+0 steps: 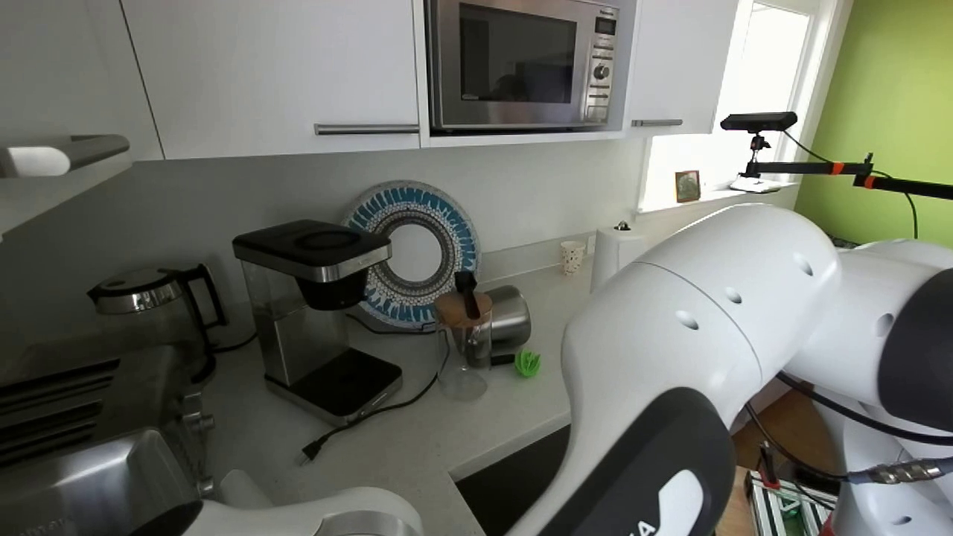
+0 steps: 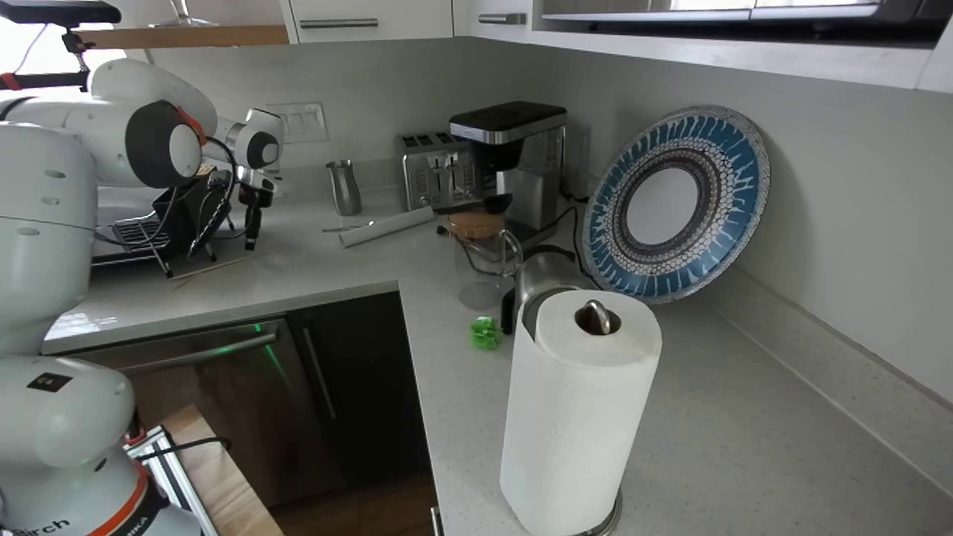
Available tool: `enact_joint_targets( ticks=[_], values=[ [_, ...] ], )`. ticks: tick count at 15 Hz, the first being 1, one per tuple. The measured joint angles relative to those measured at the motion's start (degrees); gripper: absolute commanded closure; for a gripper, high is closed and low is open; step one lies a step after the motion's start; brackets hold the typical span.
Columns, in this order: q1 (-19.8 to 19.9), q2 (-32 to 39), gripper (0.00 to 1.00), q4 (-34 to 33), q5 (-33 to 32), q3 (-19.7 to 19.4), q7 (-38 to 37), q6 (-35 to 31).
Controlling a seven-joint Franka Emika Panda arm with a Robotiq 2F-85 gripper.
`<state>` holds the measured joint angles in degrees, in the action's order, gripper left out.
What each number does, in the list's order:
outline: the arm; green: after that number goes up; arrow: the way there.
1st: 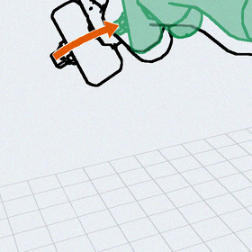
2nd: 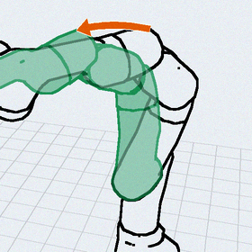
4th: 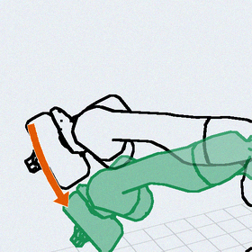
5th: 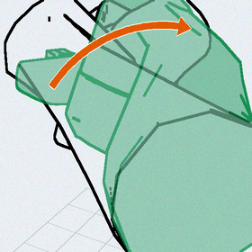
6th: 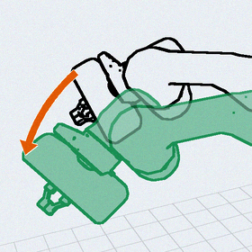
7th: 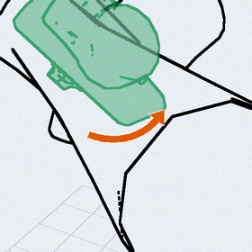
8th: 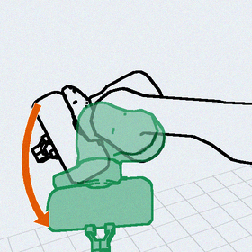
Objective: Put the wooden stick onto the coffee maker
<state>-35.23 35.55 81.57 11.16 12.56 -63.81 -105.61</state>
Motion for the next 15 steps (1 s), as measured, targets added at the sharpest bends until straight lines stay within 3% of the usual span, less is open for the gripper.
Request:
enact_joint_targets(
  ticks=[5, 7, 8, 10, 11, 15],
  values=[
    [0.35, 0.11, 0.02, -0.41, -0.19, -0.05, 0.94, 0.42],
    [0.35, 0.22, 0.1, -0.42, -0.22, 0.03, 2.96, 0.48],
    [0.35, 0.28, 0.28, -0.4, -0.22, 0.09, 4.15, 0.48],
    [0.35, 0.3, 0.36, -0.22, -0.22, 0.18, 6.34, 0.29],
    [0.35, 0.3, 0.46, -0.06, -0.21, 0.19, 7.4, -0.02],
    [0.49, 0.37, 0.55, 1.41, -0.21, 0.18, 9.97, -3.03]
  ],
)
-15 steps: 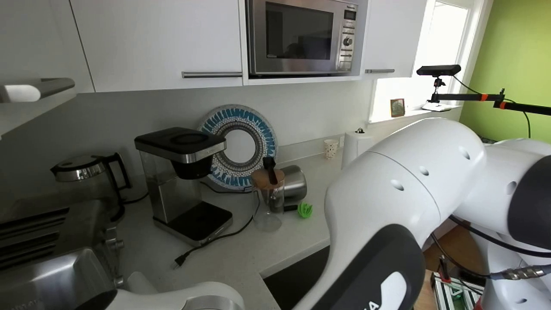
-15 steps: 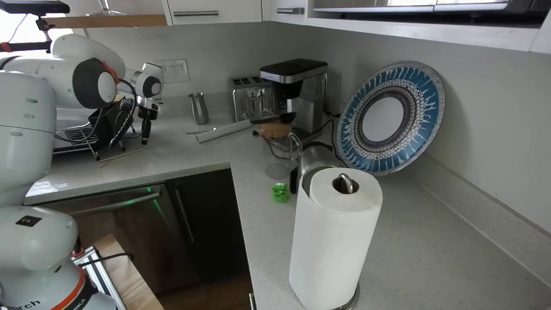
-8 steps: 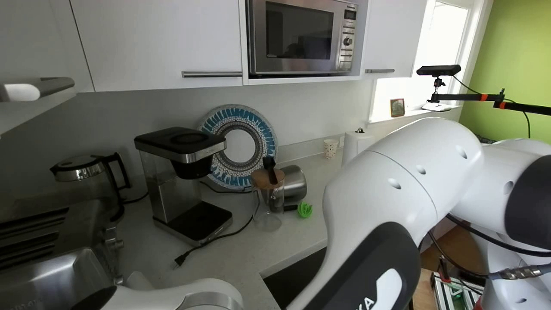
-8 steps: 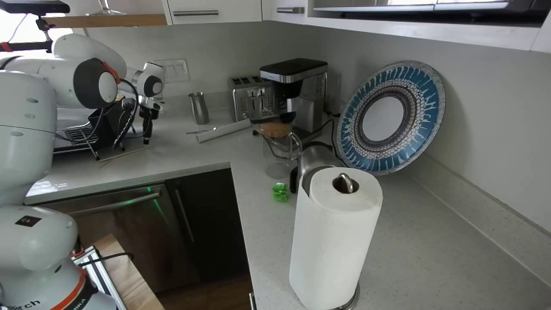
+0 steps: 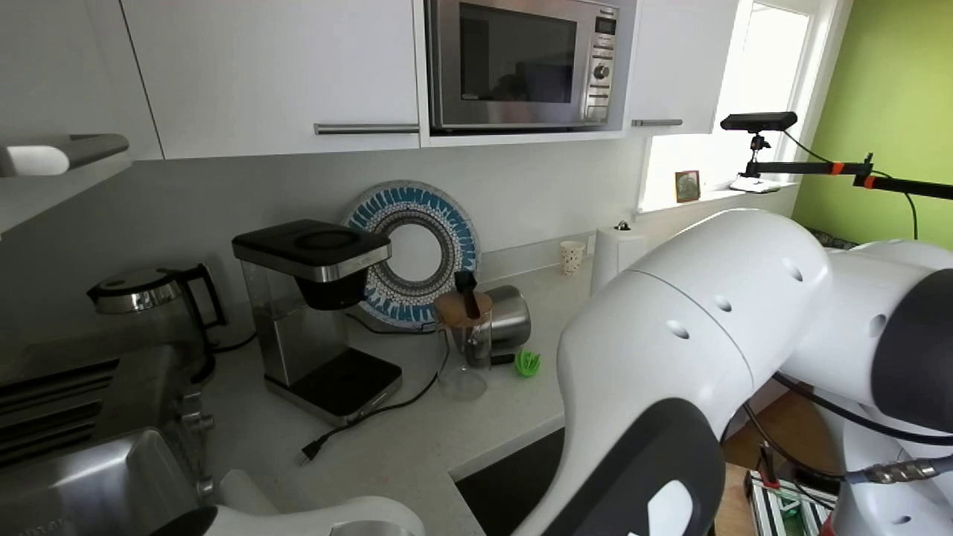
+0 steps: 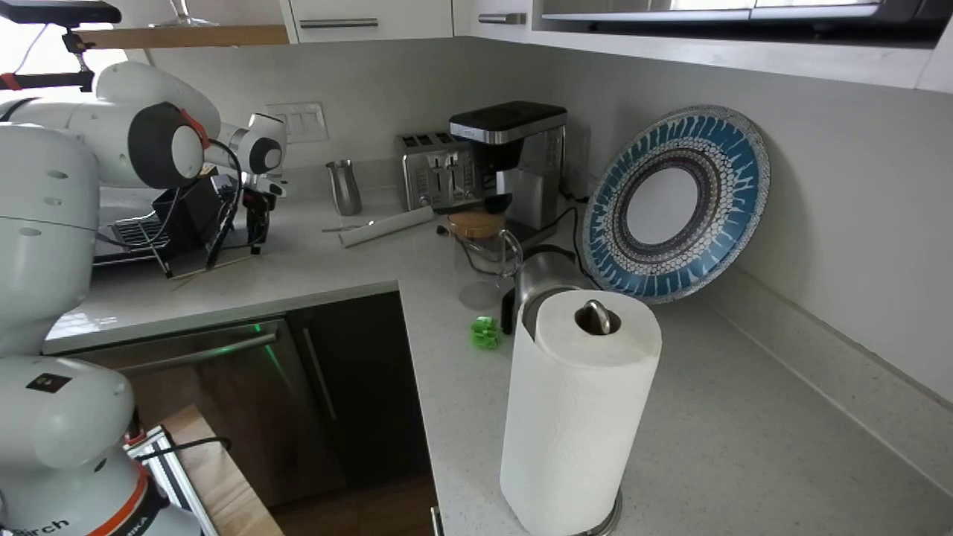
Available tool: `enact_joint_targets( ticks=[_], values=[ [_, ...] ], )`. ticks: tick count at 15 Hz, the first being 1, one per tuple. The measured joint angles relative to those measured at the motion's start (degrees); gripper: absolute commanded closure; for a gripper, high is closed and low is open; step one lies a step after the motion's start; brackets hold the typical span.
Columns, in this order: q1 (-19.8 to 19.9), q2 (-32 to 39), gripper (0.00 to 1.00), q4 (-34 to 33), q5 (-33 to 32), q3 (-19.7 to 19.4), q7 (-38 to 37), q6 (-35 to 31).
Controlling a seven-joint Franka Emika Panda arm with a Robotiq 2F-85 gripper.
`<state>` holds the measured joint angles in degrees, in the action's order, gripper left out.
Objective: Put the wooden stick onto the coffee maker
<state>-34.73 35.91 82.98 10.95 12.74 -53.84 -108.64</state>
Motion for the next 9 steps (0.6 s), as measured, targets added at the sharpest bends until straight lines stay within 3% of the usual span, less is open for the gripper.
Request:
enact_joint_targets(
  ticks=[1, 4, 5, 7, 9],
  values=[
    [0.07, 0.06, 0.5, 0.37, 0.01, 0.0, 0.4, -0.59],
    [0.23, -0.07, 0.54, 1.07, 0.18, 0.02, 1.42, -1.5],
    [0.23, -0.16, 0.77, 1.21, 0.18, 0.05, 1.46, -1.72],
    [0.23, -0.36, 0.81, 1.47, 0.15, 0.07, 1.46, -2.07],
    [0.33, -0.59, 0.97, 1.75, 0.13, 0.06, 1.47, -2.14]
  ],
)
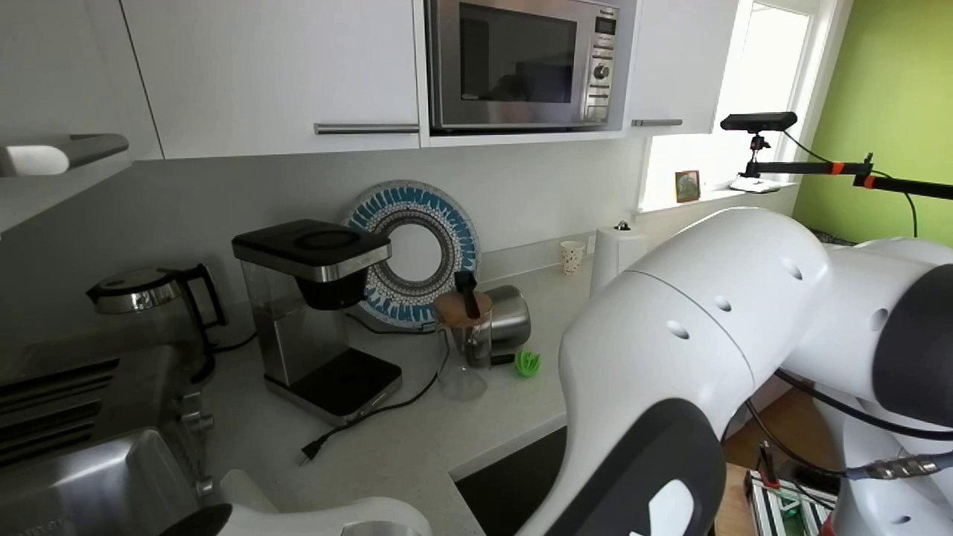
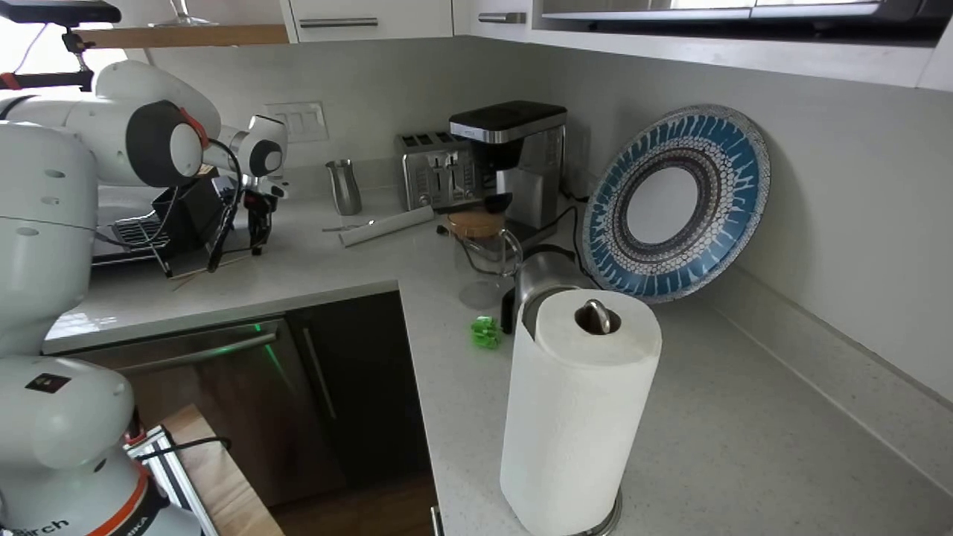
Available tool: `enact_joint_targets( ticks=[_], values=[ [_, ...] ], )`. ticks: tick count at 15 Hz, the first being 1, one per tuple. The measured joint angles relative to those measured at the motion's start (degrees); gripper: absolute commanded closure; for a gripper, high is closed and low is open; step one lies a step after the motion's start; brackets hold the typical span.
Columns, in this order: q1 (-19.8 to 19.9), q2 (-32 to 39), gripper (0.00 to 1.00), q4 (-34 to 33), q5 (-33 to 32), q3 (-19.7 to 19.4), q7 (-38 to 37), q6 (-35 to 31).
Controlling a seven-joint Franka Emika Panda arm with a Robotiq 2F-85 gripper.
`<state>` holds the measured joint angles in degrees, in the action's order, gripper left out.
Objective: Put the wooden stick onto the coffee maker
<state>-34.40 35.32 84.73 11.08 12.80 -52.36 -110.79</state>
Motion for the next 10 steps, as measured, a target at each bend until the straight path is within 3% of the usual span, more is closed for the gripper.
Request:
enact_joint_targets(
  ticks=[10],
  values=[
    [0.46, -1.55, 0.98, 1.92, -0.11, 0.02, 2.49, -1.63]
  ],
)
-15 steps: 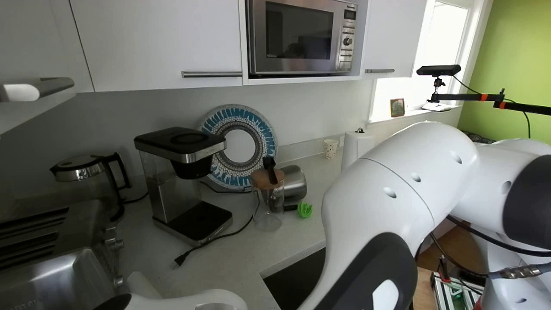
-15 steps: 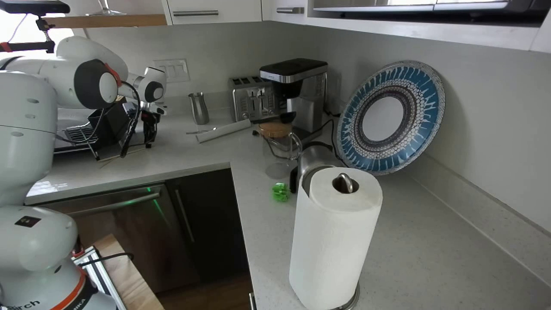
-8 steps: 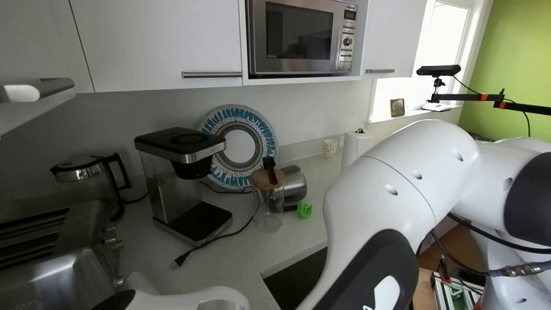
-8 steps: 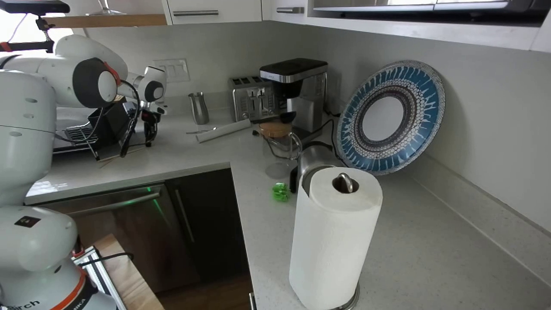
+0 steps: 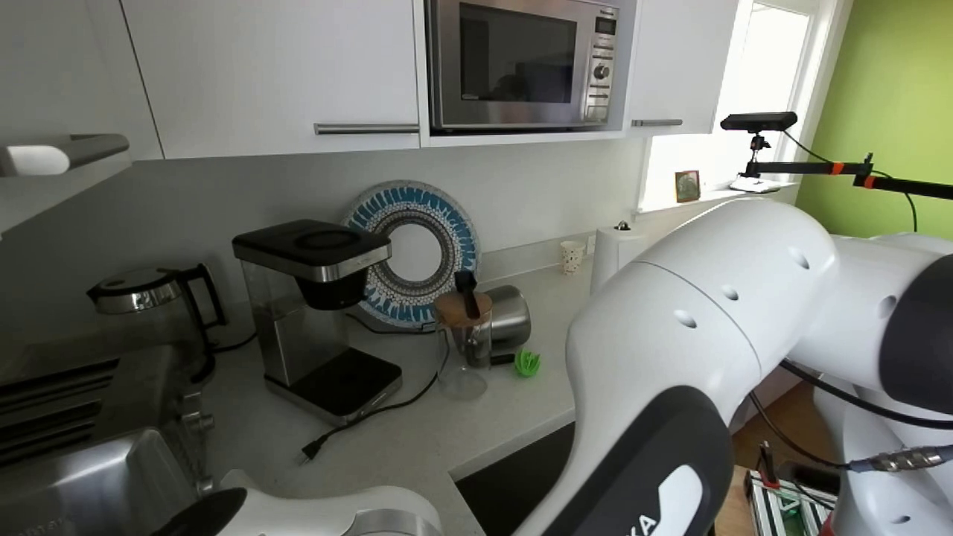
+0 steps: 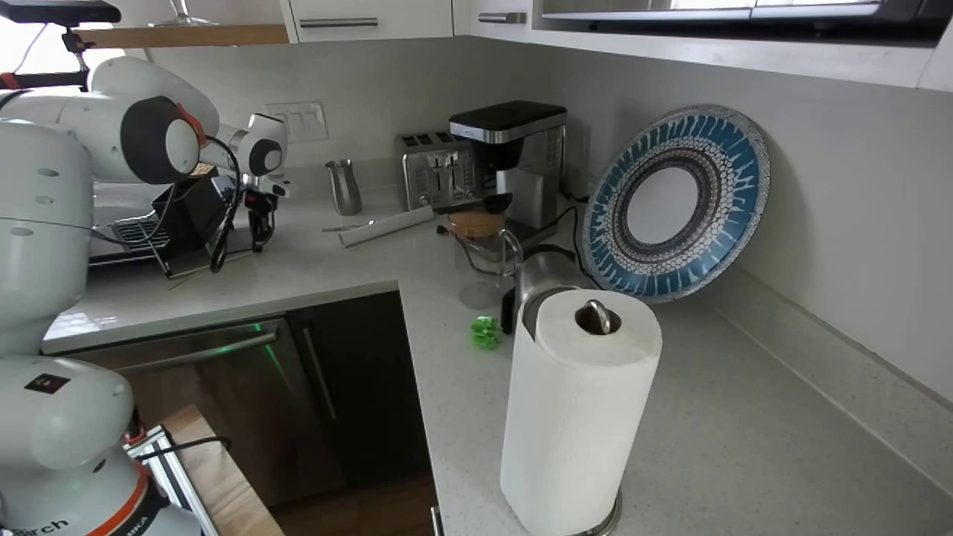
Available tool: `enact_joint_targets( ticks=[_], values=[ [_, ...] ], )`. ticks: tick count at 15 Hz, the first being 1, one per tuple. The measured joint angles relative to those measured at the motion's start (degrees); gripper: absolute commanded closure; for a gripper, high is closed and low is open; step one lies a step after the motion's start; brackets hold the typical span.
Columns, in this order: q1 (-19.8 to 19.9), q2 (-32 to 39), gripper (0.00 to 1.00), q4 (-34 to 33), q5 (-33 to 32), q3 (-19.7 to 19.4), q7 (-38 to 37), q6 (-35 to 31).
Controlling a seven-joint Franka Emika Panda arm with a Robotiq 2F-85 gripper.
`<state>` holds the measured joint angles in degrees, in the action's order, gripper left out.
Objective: Put the wooden stick onto the coffee maker
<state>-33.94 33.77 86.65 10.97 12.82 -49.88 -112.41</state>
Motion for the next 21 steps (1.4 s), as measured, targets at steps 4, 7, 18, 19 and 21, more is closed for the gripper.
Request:
enact_joint_targets(
  ticks=[4, 7, 18, 19, 21],
  values=[
    [1.48, -4.42, 0.98, 3.55, 0.73, 1.04, 5.19, -0.66],
    [4.3, -8.8, 0.93, 6.93, 5.2, 3.16, 12.84, -0.64],
    [7.11, -11.55, 0.98, 10.37, 7.66, 3.92, 17.41, -0.66],
    [7.63, -12.61, 0.98, 11.63, 7.66, 3.49, 17.32, -0.66],
    [9.42, -16.48, 0.98, 15.93, 7.91, 2.45, 16.52, -1.03]
  ],
)
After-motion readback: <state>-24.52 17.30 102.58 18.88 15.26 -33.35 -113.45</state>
